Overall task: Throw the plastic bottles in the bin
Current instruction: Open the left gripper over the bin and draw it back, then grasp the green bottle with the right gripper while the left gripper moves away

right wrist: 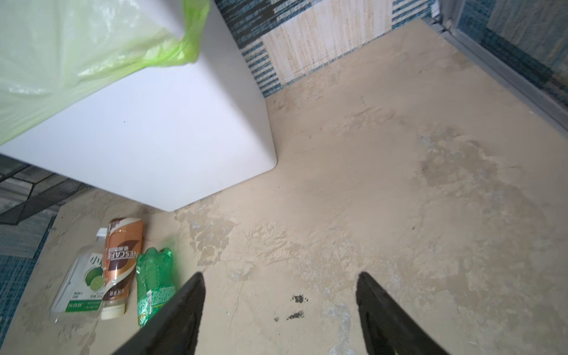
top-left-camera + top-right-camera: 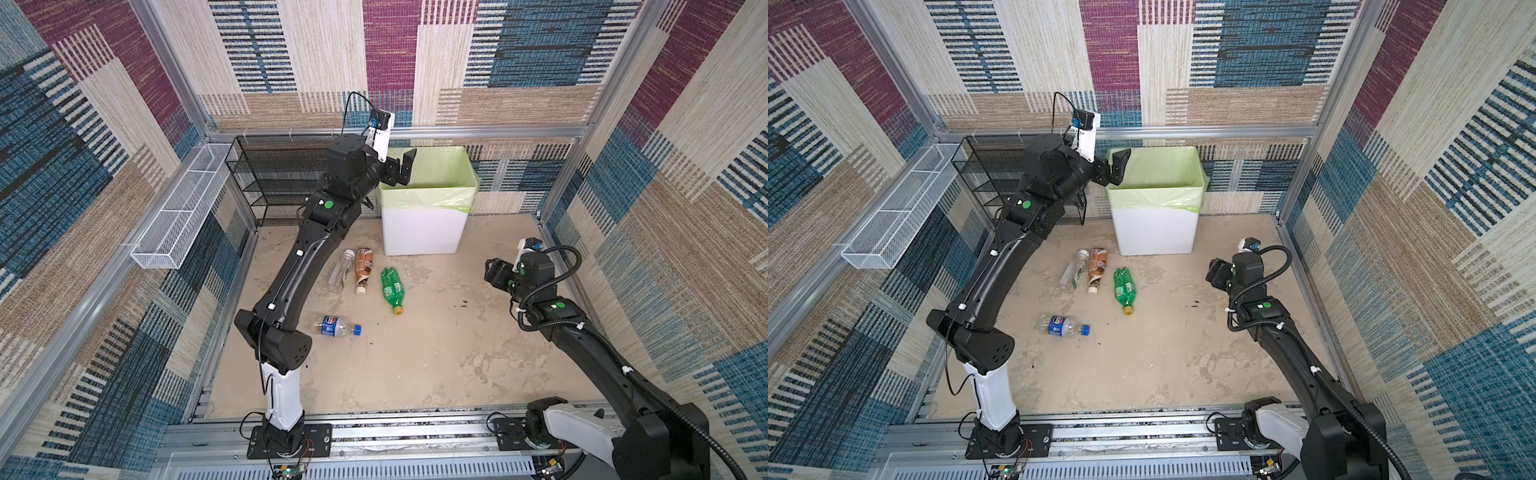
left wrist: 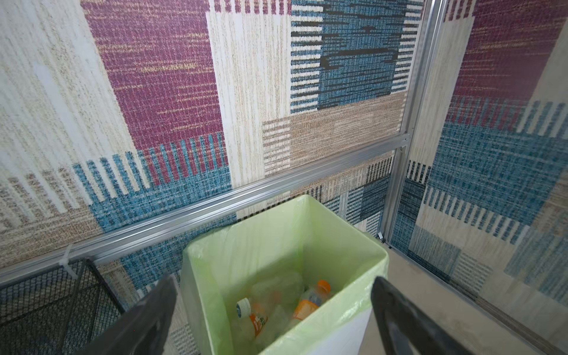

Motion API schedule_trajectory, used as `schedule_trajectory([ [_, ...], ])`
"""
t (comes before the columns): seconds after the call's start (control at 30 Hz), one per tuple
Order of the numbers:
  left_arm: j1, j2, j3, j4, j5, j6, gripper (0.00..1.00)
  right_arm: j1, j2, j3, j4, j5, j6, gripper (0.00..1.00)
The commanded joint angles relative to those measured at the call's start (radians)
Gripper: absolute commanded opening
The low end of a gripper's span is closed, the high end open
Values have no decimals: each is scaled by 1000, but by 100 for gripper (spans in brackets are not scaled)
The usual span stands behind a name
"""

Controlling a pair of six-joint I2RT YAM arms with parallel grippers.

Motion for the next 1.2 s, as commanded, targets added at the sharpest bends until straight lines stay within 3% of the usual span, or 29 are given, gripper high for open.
schedule_trajectory([
  [0.0, 42, -109, -151, -66, 2, 31, 99, 84, 64, 16, 16, 1, -16, 78],
  [0.3, 299, -463, -727, -95, 37, -121, 98, 407, 447, 260, 13, 102, -74, 88],
  [0.47, 404, -626, -1009, -59, 64, -145, 97, 483, 682, 458, -33, 109, -116, 96],
  [0.6, 453, -736, -1197, 43, 64, -156, 97, 523, 823, 598, -88, 144, -146, 97],
  [1.0, 523, -729, -1219, 92, 188, -237, 95, 536, 1053, 786, -146, 162, -160, 95],
  [1.17, 536, -719, -1219, 96, 211, -251, 94, 539, 1094, 837, -160, 183, -164, 87],
])
